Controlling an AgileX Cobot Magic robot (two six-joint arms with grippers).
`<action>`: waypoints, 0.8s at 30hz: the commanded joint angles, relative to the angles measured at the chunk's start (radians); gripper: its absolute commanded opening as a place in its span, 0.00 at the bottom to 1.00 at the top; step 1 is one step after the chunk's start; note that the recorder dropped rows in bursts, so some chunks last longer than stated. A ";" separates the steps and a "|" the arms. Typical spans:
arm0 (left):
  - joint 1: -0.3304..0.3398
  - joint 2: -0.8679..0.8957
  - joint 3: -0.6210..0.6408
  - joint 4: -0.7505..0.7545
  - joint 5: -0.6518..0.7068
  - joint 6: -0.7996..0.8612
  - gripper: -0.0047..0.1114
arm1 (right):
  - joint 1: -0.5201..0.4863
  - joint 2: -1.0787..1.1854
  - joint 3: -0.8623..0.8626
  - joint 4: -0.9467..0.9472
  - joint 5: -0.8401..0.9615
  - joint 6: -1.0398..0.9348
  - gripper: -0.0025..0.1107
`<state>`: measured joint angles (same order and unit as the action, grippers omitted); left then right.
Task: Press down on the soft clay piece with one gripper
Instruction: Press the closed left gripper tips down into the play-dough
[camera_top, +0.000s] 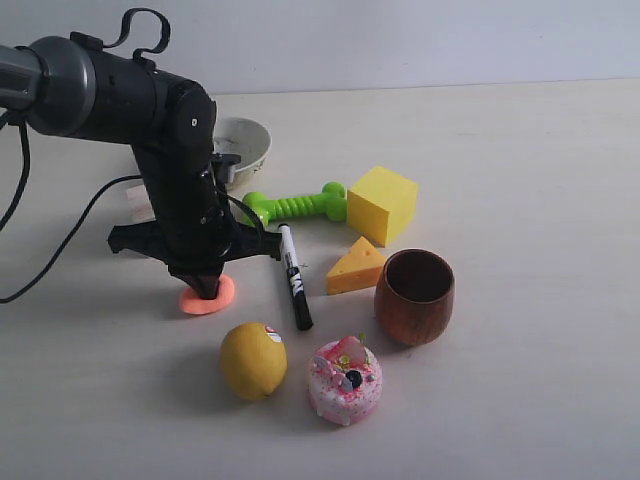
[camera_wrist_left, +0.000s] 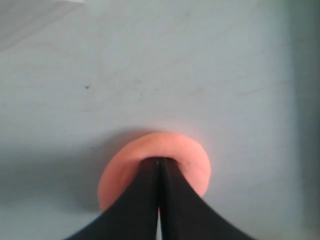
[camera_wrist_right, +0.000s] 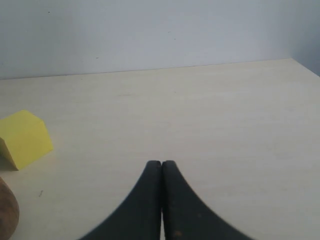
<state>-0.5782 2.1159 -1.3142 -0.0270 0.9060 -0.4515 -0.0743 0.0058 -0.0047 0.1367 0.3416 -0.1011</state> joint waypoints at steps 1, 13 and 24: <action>-0.003 0.059 0.030 0.017 0.040 0.008 0.06 | 0.002 -0.006 0.005 -0.005 -0.007 -0.002 0.02; -0.003 0.053 -0.041 0.021 0.038 0.008 0.35 | 0.002 -0.006 0.005 -0.005 -0.007 -0.002 0.02; -0.003 0.028 -0.052 0.046 0.035 0.008 0.44 | 0.002 -0.006 0.005 -0.005 -0.007 -0.002 0.02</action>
<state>-0.5796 2.1311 -1.3755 -0.0154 0.9602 -0.4449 -0.0743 0.0058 -0.0047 0.1367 0.3416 -0.1011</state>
